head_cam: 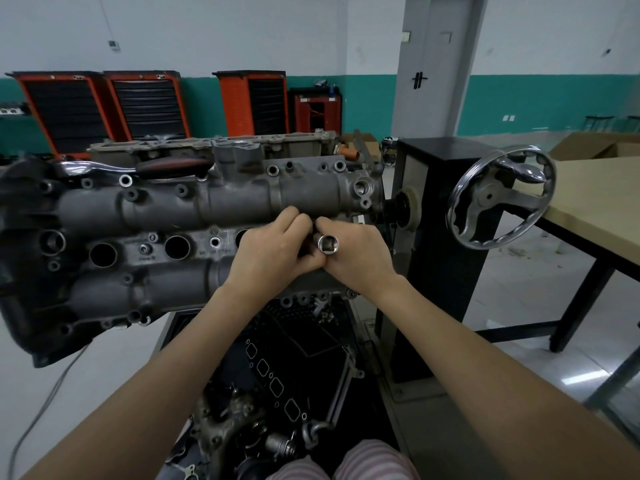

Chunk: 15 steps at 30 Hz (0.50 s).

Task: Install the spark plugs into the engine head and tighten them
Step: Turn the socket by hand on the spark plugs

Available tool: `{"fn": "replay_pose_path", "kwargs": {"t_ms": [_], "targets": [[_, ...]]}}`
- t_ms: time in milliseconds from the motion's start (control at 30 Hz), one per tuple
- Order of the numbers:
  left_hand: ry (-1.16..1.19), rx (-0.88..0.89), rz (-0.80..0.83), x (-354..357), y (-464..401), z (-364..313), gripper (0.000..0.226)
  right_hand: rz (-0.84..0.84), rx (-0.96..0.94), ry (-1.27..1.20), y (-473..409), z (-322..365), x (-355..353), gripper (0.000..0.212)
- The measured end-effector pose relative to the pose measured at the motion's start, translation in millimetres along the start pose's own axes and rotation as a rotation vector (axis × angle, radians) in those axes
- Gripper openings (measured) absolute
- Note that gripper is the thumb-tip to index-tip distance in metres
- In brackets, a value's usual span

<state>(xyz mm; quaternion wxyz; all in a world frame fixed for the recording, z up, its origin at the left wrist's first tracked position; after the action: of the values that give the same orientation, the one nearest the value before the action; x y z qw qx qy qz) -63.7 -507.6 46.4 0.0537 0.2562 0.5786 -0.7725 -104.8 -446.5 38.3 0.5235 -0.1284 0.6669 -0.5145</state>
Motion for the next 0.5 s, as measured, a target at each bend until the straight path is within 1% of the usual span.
{"fn": "replay_pose_path", "kwargs": {"t_ms": [133, 367, 500], "targets": [[-0.041, 0.01, 0.027, 5.0, 1.7, 0.4, 0.031, 0.003, 0.016, 0.008, -1.0, 0.2, -1.9, 0.021], [-0.035, 0.016, 0.022, 3.1, 1.7, -0.8, 0.032, 0.029, 0.036, -0.011, -0.4, -2.3, 1.7, 0.024], [-0.032, 0.004, 0.017, 3.1, 1.8, -0.3, 0.031, 0.02, 0.021, -0.023, -0.3, -0.6, -0.8, 0.018]]}}
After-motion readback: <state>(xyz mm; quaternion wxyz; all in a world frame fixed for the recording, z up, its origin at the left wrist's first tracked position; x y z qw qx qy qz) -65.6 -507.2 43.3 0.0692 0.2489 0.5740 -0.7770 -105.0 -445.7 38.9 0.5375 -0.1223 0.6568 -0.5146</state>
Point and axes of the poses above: each hand's wrist, its own y-axis away from the middle knuckle, its own x-axis out of the palm, z = x × y, the point moved 10 cm from there along -y, towards the middle knuckle, and after that the axes turned 3 degrees about -y, right-handed, at the moved point
